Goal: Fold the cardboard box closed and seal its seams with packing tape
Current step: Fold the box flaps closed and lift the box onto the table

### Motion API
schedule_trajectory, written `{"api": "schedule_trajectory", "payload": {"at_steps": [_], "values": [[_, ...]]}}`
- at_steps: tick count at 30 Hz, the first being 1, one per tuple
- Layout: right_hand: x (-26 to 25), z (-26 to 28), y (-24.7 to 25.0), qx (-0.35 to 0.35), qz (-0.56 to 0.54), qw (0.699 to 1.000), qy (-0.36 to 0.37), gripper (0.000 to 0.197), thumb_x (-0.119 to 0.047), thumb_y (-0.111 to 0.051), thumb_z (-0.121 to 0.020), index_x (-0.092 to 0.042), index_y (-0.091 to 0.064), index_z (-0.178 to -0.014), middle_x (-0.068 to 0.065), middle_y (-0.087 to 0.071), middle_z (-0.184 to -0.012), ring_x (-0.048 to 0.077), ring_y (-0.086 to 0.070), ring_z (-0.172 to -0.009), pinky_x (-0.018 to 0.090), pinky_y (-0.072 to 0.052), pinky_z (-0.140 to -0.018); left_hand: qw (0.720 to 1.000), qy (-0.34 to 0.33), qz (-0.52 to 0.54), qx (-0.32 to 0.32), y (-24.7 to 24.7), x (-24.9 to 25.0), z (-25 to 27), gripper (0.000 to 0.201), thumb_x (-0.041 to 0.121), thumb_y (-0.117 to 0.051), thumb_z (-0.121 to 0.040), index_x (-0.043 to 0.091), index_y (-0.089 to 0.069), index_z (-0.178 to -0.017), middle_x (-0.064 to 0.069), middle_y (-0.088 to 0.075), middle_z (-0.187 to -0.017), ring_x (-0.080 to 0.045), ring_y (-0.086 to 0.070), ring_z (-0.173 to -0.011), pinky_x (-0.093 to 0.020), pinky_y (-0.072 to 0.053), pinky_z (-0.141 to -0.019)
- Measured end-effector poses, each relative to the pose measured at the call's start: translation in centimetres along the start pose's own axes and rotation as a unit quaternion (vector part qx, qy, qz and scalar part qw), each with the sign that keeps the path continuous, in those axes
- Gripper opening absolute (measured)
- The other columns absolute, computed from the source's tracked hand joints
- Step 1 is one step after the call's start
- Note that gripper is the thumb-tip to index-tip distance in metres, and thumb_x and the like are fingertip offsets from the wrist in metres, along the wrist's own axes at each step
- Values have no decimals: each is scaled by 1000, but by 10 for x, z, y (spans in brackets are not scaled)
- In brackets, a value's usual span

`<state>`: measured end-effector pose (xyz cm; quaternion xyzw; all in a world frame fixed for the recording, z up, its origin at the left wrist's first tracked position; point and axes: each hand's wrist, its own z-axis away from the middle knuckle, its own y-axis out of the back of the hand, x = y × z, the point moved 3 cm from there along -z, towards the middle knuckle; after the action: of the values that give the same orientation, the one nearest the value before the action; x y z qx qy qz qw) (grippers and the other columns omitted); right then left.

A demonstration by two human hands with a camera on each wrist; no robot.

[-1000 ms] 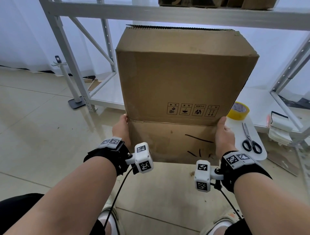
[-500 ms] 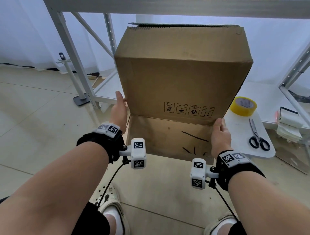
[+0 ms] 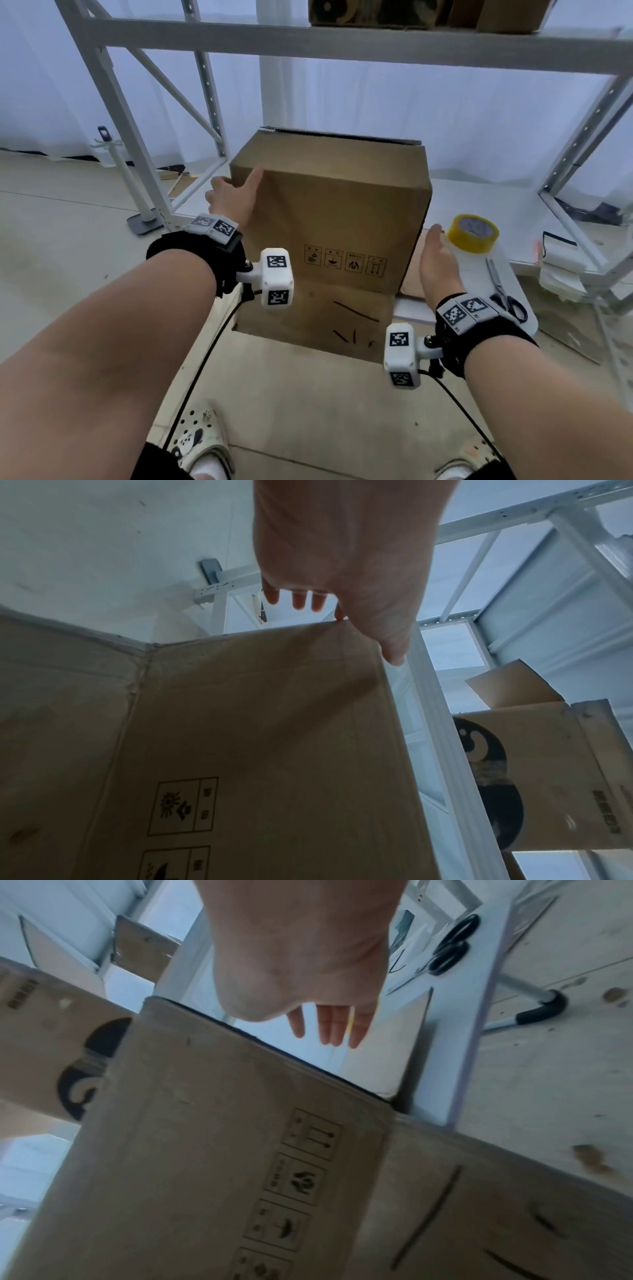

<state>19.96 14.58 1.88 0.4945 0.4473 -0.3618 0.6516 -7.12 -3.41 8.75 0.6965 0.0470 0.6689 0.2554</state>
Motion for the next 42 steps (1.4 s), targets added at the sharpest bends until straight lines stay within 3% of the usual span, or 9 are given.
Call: {"api": "schedule_trajectory", "payload": {"at_steps": [3, 8, 12, 18, 23, 29, 34, 37, 42], "values": [[-30, -10, -3, 24, -44, 998, 31, 77, -72, -21, -87, -14, -48, -130, 6, -50, -117, 22, -48, -108, 44, -37, -101, 999, 0, 33, 13, -4, 1, -3, 81, 59, -59, -82, 8, -28, -137, -14, -38, -137, -31, -43, -124, -44, -37, -103], [-86, -35, -3, 15, -4, 993, 120, 62, -54, -38, -95, -28, -23, -149, 6, -25, -153, 23, -33, -135, 37, -28, -109, 997, -80, -22, -6, 0, 23, -18, 72, 44, -62, -85, 11, -28, -139, -16, -38, -139, -32, -44, -123, -39, -37, -103], [-126, -56, -7, -42, 176, 972, 151, 70, -50, -42, -93, -31, -10, -153, 6, -4, -160, 32, -19, -144, 45, -22, -115, 965, -159, -203, -51, 0, 52, -27, 66, 42, -57, -89, 18, -28, -144, -19, -35, -141, -35, -46, -123, -39, -37, -100], [-154, -77, -28, -108, 343, 920, 157, 76, -56, -42, -94, -31, -2, -153, 9, 19, -158, 38, -24, -142, 43, -22, -114, 913, -172, -344, -138, -21, 73, -61, 94, 54, -59, -85, 29, 3, -151, -12, 12, -157, -33, -24, -141, -42, -24, -112], [-125, -87, -44, -152, 413, 889, 123, 75, -69, -35, -89, -31, -18, -152, 5, 4, -160, 32, -29, -141, 44, -27, -111, 862, -166, -427, -217, -40, 75, -93, 109, 65, -63, -74, 41, 15, -146, -4, 37, -150, -35, -18, -143, -44, -20, -114], [-119, -88, -40, -135, 409, 887, 165, 72, -67, -36, -90, -28, -26, -149, 2, -6, -160, 26, -30, -141, 42, -30, -109, 860, -164, -435, -212, -48, 61, -96, 92, 79, -38, -77, 30, -17, -151, -3, -4, -160, -24, -16, -145, -42, -16, -116], [-129, -78, -46, -158, 389, 875, 242, 68, -63, -43, -90, -22, -39, -143, 3, -30, -153, 19, -32, -139, 39, -30, -111, 878, -132, -428, -171, -18, 45, -77, 89, 78, -39, -78, 28, -21, -150, -5, -13, -158, -24, -22, -142, -40, -19, -114], [-140, -66, -54, -139, 409, 856, 283, 60, -57, -43, -93, -19, -42, -139, 3, -43, -142, 22, -46, -127, 39, -39, -100, 882, -98, -436, -149, 0, 37, -62, 90, 79, -38, -77, 27, -22, -149, -7, -15, -156, -28, -29, -139, -41, -25, -111], [-146, -50, -55, -78, 483, 848, 206, 51, -43, -33, -96, -14, -41, -137, 14, -43, -136, 34, -49, -118, 38, -37, -81, 881, -73, -447, -133, 6, 34, -37, 90, 80, -37, -78, 26, -21, -149, -9, -17, -155, -31, -37, -134, -41, -32, -106]]}}
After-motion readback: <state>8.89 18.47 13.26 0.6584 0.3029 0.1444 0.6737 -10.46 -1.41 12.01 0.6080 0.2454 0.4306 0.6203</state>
